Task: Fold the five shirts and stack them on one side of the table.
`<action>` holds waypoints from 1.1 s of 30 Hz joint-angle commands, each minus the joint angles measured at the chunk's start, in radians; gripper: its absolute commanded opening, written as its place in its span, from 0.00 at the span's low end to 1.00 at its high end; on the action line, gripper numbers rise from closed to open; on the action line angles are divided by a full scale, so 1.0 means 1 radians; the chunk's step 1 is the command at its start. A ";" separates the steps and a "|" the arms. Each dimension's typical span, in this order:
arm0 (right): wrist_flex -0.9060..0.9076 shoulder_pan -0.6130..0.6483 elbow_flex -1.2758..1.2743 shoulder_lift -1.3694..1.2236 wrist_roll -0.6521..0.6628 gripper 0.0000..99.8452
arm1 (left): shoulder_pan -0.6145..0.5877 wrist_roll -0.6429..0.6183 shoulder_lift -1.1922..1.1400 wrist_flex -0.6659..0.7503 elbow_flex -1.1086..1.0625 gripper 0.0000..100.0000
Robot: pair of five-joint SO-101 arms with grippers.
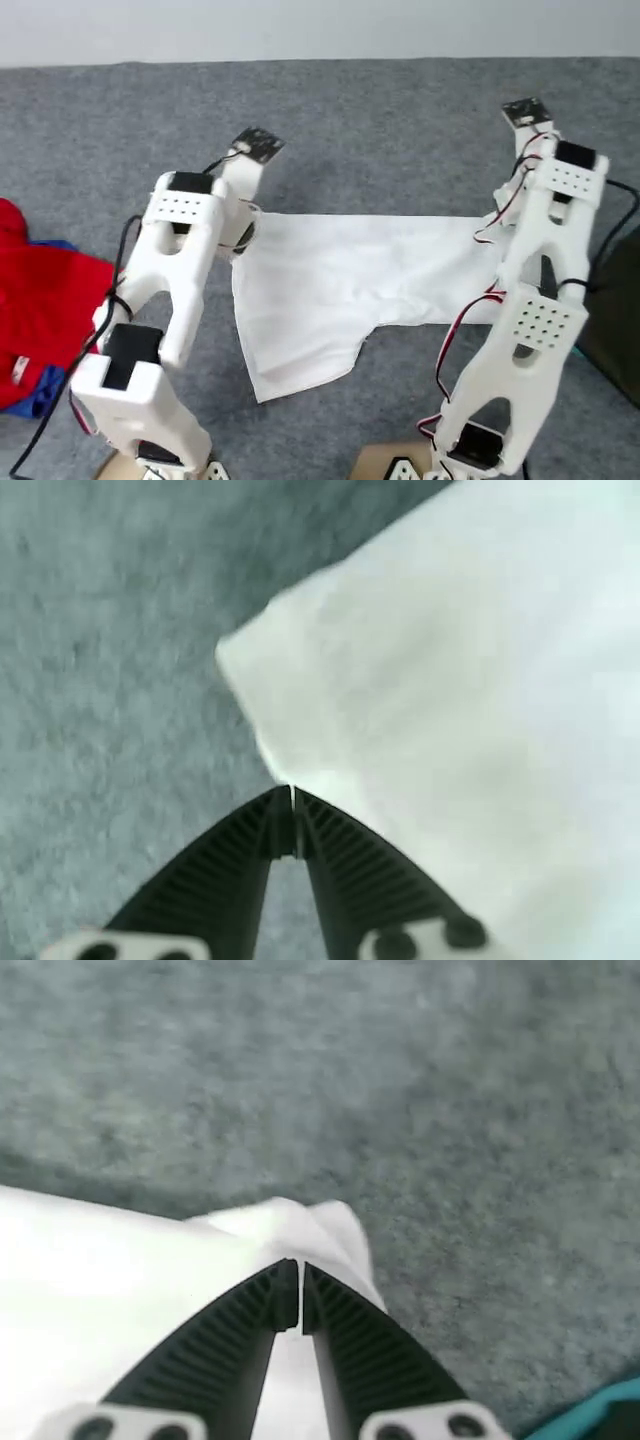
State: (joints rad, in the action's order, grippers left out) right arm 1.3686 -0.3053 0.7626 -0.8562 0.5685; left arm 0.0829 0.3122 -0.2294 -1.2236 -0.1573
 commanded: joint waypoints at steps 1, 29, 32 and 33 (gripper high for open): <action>0.036 0.042 0.049 0.054 -0.005 0.02 | 0.032 0.000 0.023 0.032 0.061 0.01; -0.257 -0.005 0.049 -0.117 0.009 0.02 | 0.008 0.000 -0.829 -0.502 1.043 0.01; -0.251 -0.038 0.049 -0.124 0.048 0.02 | 0.008 0.000 -0.830 -0.505 1.046 0.01; -0.248 -0.053 0.049 -0.116 0.052 0.02 | 0.009 0.000 -0.830 -0.505 1.046 0.01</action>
State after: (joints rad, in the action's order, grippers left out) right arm 1.1400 -0.2869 0.7656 -0.9805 0.5946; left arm 0.1059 0.3107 -1.0426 -1.7192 0.8830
